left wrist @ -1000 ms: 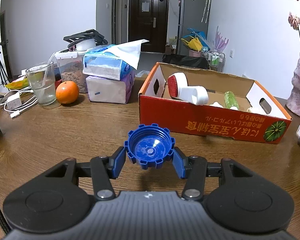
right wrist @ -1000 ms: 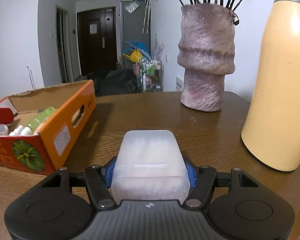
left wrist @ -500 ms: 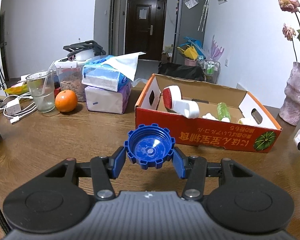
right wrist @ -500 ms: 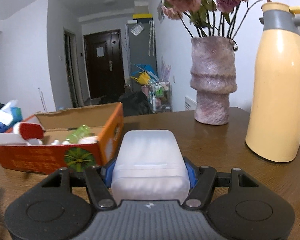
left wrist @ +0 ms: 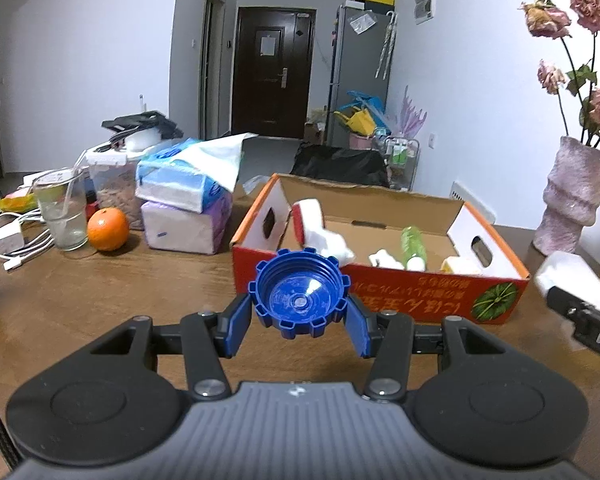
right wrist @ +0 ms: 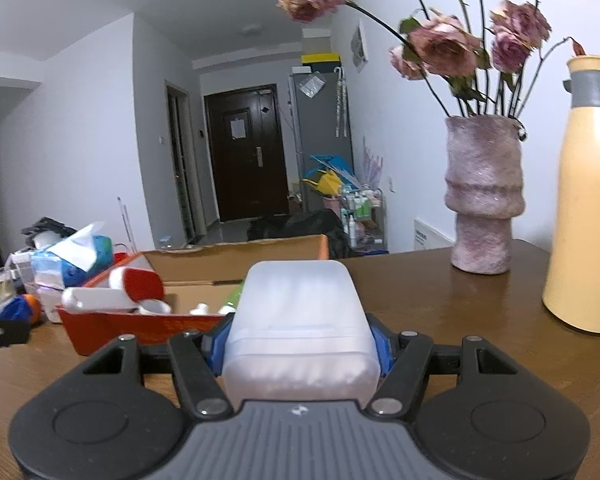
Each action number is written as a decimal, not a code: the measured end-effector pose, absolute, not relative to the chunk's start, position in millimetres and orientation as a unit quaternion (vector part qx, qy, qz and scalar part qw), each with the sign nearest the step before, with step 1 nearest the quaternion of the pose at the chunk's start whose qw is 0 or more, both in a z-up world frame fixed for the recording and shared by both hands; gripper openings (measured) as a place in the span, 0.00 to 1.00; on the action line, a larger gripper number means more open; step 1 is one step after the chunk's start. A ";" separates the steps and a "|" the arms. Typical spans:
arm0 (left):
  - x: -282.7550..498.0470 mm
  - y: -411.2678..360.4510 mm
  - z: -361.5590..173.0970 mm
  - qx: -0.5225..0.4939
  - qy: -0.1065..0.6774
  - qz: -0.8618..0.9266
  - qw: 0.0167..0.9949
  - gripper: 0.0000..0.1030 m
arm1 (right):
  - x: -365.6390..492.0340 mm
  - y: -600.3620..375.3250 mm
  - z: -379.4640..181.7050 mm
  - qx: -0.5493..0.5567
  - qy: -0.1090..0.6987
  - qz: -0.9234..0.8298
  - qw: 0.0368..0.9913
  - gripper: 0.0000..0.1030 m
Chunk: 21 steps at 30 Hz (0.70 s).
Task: Organize rigid objects
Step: 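Carry the blue cap and white plastic box over the cardboard box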
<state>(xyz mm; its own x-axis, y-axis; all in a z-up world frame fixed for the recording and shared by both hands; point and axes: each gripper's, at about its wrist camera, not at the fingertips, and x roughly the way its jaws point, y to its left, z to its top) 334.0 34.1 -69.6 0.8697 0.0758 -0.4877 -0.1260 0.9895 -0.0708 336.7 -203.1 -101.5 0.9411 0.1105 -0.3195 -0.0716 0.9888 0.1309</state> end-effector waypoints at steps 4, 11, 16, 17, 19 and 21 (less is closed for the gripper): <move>339.7 27.5 -64.7 -0.055 0.241 0.046 0.968 0.50 | 337.5 -189.9 -96.3 0.065 0.156 0.054 0.984 0.63; 356.5 16.5 -58.4 -0.062 0.234 0.039 0.970 0.50 | 346.2 -174.3 -91.2 0.072 0.146 0.062 0.985 0.63; 371.2 10.0 -55.6 -0.061 0.226 0.037 0.972 0.50 | 357.2 -167.8 -89.3 0.074 0.141 0.063 0.985 0.63; 374.8 8.5 -55.3 -0.062 0.225 0.036 0.972 0.50 | 359.8 -166.8 -89.4 0.075 0.140 0.063 0.985 0.63; 381.6 6.4 -54.8 -0.062 0.225 0.036 0.972 0.50 | 365.1 -164.5 -89.6 0.076 0.140 0.064 0.985 0.63; 389.0 4.0 -54.6 -0.062 0.225 0.035 0.972 0.50 | 370.8 -161.9 -90.5 0.075 0.139 0.065 0.985 0.63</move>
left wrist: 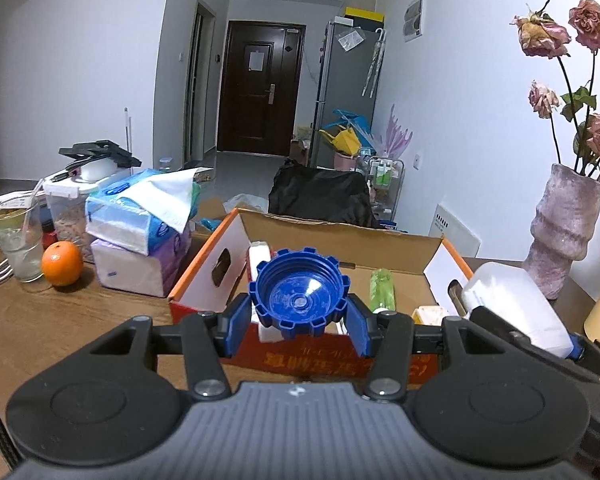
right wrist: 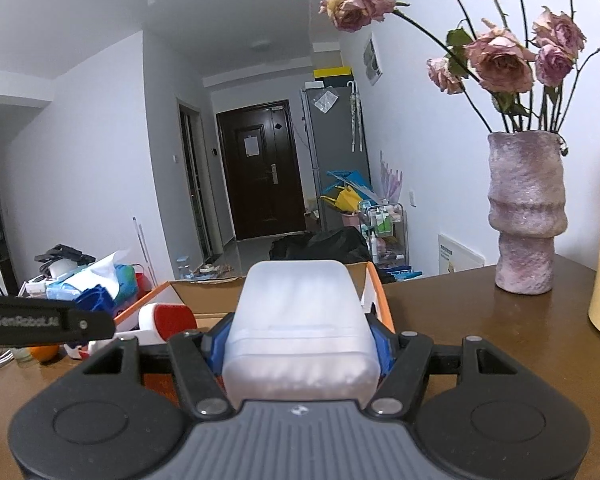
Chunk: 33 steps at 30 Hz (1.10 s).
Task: Organize rigid objects
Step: 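Carry the blue cap and white plastic box over the cardboard box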
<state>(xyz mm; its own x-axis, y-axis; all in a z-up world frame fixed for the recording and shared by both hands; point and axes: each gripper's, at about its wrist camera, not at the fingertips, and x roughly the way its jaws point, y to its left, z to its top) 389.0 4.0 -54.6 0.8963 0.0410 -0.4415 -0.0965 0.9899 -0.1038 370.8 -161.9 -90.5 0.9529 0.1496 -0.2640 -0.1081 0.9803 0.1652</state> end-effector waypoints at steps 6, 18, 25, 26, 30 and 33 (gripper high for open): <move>409.8 2.3 -54.8 -0.062 0.224 0.039 0.972 0.50 | 391.4 -154.6 -94.1 0.069 0.140 0.064 0.986 0.63; 455.9 1.0 -60.6 -0.053 0.227 0.053 0.971 0.50 | 433.4 -149.4 -98.6 0.062 0.142 0.057 0.986 0.63; 477.8 -0.7 -63.9 -0.046 0.230 0.061 0.970 0.50 | 454.3 -141.4 -101.2 0.053 0.144 0.059 0.986 0.63; 479.9 -0.5 -63.9 -0.046 0.229 0.062 0.970 0.50 | 456.9 -140.0 -101.3 0.051 0.144 0.059 0.987 0.63; 489.7 -1.2 -64.5 -0.042 0.229 0.067 0.970 0.50 | 466.9 -135.4 -102.0 0.045 0.144 0.061 0.987 0.63; 497.3 -1.8 -64.9 -0.039 0.233 0.071 0.969 0.50 | 473.1 -132.1 -103.7 0.040 0.146 0.059 0.987 0.63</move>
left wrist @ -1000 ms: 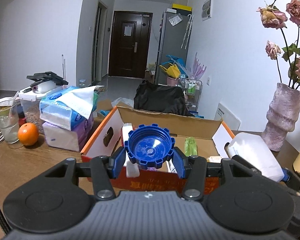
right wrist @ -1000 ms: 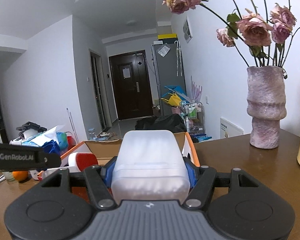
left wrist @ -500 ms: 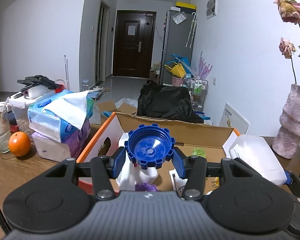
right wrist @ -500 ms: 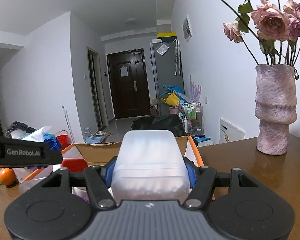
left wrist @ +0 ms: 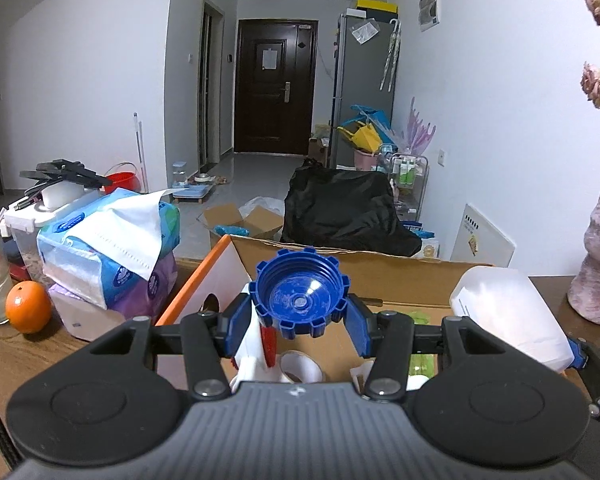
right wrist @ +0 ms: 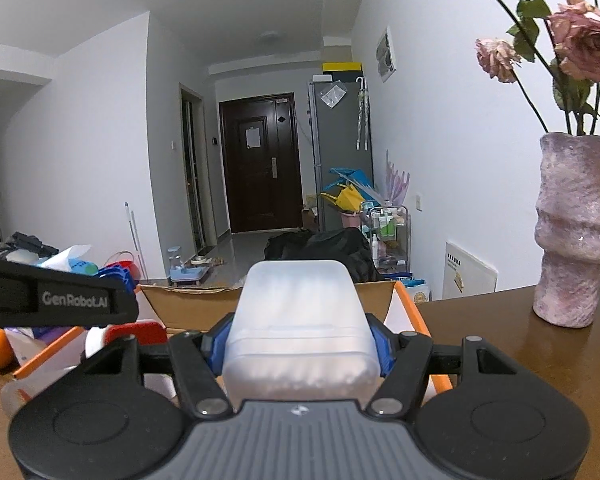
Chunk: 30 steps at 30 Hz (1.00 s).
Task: Organize rigid objects
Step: 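Carry the blue cap and white plastic box over the cardboard box, then lower both items into the box and open both tools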
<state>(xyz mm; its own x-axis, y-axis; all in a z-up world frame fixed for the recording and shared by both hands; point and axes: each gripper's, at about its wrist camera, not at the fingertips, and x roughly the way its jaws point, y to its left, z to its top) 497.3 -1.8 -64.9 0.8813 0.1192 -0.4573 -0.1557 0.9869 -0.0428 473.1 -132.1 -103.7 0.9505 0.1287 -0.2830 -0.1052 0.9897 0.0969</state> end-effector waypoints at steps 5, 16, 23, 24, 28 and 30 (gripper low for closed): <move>510.1 0.0 -69.4 -0.040 0.251 0.078 0.964 0.50 | 483.0 -131.7 -105.8 0.039 0.154 0.053 0.986 0.63; 515.7 3.8 -71.5 -0.030 0.256 0.098 0.961 0.92 | 494.0 -135.6 -111.3 0.035 0.193 0.032 0.980 0.77; 512.6 7.6 -66.5 -0.034 0.248 0.102 0.963 1.00 | 494.1 -147.4 -108.2 0.044 0.195 0.012 0.980 1.00; 512.2 7.9 -66.4 -0.035 0.248 0.100 0.963 1.00 | 493.9 -148.7 -107.7 0.044 0.195 0.011 0.980 1.00; 507.0 9.4 -64.0 -0.032 0.242 0.097 0.965 1.00 | 491.0 -153.2 -105.1 0.046 0.195 0.010 0.980 1.00; 502.8 12.1 -62.0 -0.037 0.237 0.098 0.966 1.00 | 486.8 -153.5 -103.9 0.043 0.195 0.010 0.980 1.00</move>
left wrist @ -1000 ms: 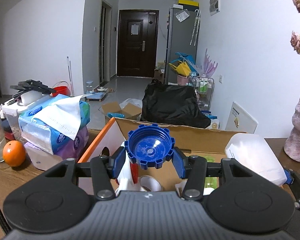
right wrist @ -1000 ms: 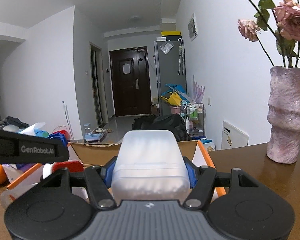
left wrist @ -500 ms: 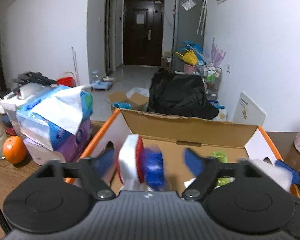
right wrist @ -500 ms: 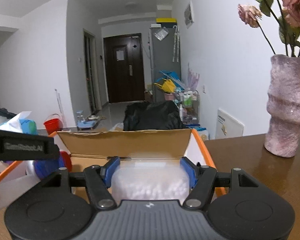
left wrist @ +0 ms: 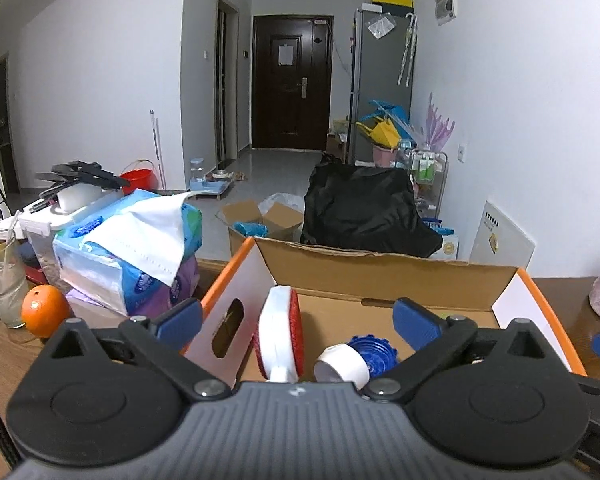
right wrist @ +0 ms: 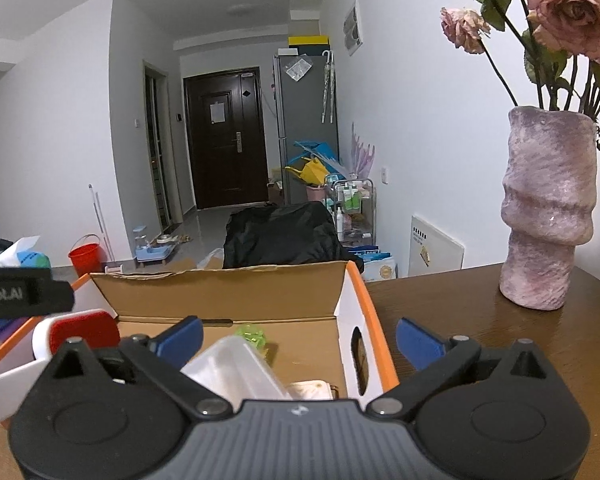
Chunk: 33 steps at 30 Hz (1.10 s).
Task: Organize rigid objects
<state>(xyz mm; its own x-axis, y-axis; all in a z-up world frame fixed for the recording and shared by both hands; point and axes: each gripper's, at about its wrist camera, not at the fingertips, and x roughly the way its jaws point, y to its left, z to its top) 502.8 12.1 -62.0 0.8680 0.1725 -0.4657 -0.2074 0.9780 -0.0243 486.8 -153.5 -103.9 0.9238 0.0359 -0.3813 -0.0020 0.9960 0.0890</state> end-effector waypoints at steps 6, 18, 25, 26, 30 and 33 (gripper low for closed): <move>481.1 20.5 -53.7 -0.053 0.224 0.095 0.968 1.00 | 469.0 -161.2 -92.6 0.038 0.190 0.014 0.981 1.00; 398.4 23.9 -36.8 -0.032 0.196 0.081 0.977 1.00 | 389.7 -180.5 -69.8 0.028 0.175 0.037 0.983 1.00; 340.4 21.0 -28.9 -0.020 0.192 0.074 0.978 1.00 | 329.6 -182.2 -57.5 0.007 0.170 0.062 0.983 1.00; 331.5 21.5 -29.5 -0.018 0.193 0.073 0.978 1.00 | 321.2 -181.9 -55.7 0.004 0.173 0.066 0.983 1.00; 296.3 25.8 -32.4 -0.015 0.205 0.072 0.976 1.00 | 283.2 -181.9 -49.4 -0.008 0.176 0.073 0.982 1.00; 270.1 29.6 -35.4 -0.014 0.213 0.072 0.974 1.00 | 250.8 -183.1 -47.9 -0.016 0.176 0.074 0.982 1.00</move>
